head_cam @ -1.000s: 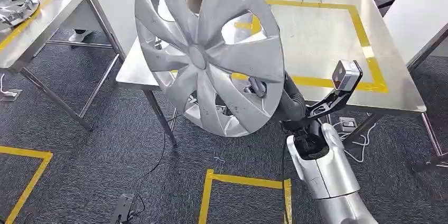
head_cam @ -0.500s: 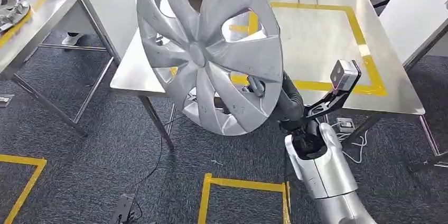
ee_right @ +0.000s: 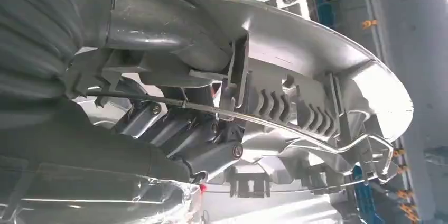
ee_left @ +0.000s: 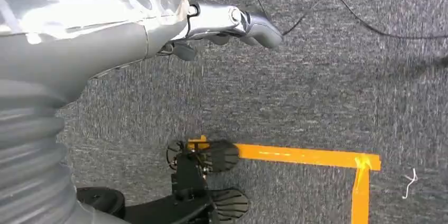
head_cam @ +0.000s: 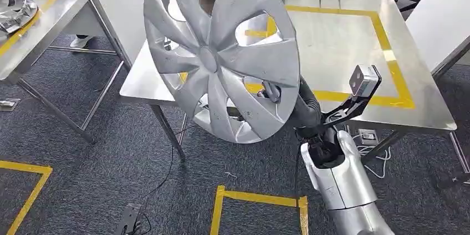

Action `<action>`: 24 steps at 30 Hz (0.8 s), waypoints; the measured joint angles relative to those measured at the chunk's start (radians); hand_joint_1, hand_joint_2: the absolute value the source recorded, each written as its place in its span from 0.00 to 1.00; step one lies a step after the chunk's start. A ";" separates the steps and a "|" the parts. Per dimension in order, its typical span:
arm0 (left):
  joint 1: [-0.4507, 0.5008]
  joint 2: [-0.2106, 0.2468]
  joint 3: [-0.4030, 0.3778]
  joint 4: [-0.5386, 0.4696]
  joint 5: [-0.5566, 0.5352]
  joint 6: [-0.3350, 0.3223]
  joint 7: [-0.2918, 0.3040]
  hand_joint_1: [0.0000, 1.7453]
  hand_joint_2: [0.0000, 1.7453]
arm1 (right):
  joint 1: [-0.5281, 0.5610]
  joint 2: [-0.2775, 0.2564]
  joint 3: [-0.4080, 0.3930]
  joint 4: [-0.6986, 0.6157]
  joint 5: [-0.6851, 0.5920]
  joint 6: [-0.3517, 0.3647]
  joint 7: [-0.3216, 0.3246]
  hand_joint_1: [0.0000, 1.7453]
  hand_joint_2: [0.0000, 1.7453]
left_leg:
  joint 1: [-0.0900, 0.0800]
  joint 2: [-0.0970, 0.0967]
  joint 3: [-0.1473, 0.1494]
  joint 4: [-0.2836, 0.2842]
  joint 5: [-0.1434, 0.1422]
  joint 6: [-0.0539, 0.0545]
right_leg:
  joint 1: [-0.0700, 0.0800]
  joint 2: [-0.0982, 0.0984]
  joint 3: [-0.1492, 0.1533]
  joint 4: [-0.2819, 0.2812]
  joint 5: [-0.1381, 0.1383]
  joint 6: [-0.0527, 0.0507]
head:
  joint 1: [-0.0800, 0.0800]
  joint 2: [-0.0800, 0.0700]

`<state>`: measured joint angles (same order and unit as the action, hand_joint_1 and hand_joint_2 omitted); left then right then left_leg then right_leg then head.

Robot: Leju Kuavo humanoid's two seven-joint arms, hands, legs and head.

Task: Take the parts from the cabinet and place them on the table.

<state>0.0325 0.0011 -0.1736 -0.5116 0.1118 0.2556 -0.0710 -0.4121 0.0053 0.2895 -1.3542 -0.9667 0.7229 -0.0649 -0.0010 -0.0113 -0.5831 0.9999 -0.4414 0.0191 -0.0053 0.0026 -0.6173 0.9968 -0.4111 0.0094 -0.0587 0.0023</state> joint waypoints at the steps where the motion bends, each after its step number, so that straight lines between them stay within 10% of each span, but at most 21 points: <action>1: -0.001 0.000 0.000 0.000 -0.002 0.000 0.000 0.00 1.00 | -0.001 0.000 0.000 0.000 0.001 0.000 0.000 1.00 1.00 | 0.001 0.001 0.001 0.002 -0.004 -0.006 | -0.004 0.001 0.003 -0.004 0.002 -0.006 | 0.000 0.000; 3: -0.001 0.001 0.001 0.000 -0.009 0.000 0.000 0.00 1.00 | -0.001 0.002 -0.001 -0.001 0.003 0.000 -0.001 1.00 1.00 | 0.004 0.005 -0.024 0.052 -0.037 -0.020 | -0.013 0.002 0.013 -0.007 -0.003 -0.018 | -0.003 0.000; 6: 0.001 0.000 0.001 0.000 -0.015 0.000 0.000 0.00 1.00 | 0.001 0.004 -0.001 -0.001 0.005 0.000 -0.003 1.00 1.00 | 0.013 0.007 -0.153 0.297 -0.133 -0.035 | -0.011 0.003 0.018 -0.006 -0.009 -0.025 | -0.003 0.000; 8: 0.001 0.000 0.001 0.000 -0.018 0.000 0.001 0.00 1.00 | 0.005 0.004 -0.001 -0.001 0.007 0.000 -0.003 1.00 1.00 | 0.013 0.008 -0.182 0.318 -0.106 -0.034 | -0.010 0.005 0.024 -0.006 -0.012 -0.028 | -0.003 0.000; 11: 0.001 0.000 0.003 0.000 -0.020 0.000 0.001 0.00 1.00 | 0.006 0.004 -0.001 -0.003 0.008 0.000 -0.003 1.00 1.00 | 0.009 0.008 -0.061 0.053 0.043 -0.013 | -0.006 0.010 0.044 -0.007 -0.023 -0.024 | -0.003 0.000; 17: -0.001 0.002 0.008 0.000 -0.021 0.000 0.002 0.00 1.00 | 0.006 0.003 -0.003 -0.008 0.009 -0.001 -0.004 1.00 1.00 | 0.011 0.012 -0.013 -0.024 0.038 0.022 | -0.002 0.008 0.037 -0.002 -0.037 0.000 | -0.001 0.000; 21: -0.004 -0.001 0.011 0.000 -0.022 -0.002 0.002 0.00 1.00 | 0.006 0.000 -0.008 -0.008 0.008 -0.001 -0.005 1.00 1.00 | 0.004 0.009 -0.006 -0.029 0.036 0.032 | -0.004 0.007 -0.112 0.275 -0.137 -0.009 | 0.002 0.000; 24: -0.003 -0.004 0.011 0.000 -0.022 -0.002 0.002 0.00 1.00 | 0.010 -0.003 -0.008 -0.008 0.011 -0.001 -0.003 1.00 1.00 | 0.005 0.005 0.001 -0.023 0.024 0.027 | -0.012 0.006 -0.122 0.244 -0.089 0.024 | 0.002 0.000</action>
<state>0.0297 -0.0027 -0.1629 -0.5112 0.0896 0.2533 -0.0687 -0.4016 0.0023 0.2811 -1.3626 -0.9560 0.7221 -0.0683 0.0042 -0.0064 -0.5825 0.9773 -0.4170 0.0458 -0.0174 0.0083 -0.7392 1.2411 -0.4997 0.0338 -0.0568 0.0023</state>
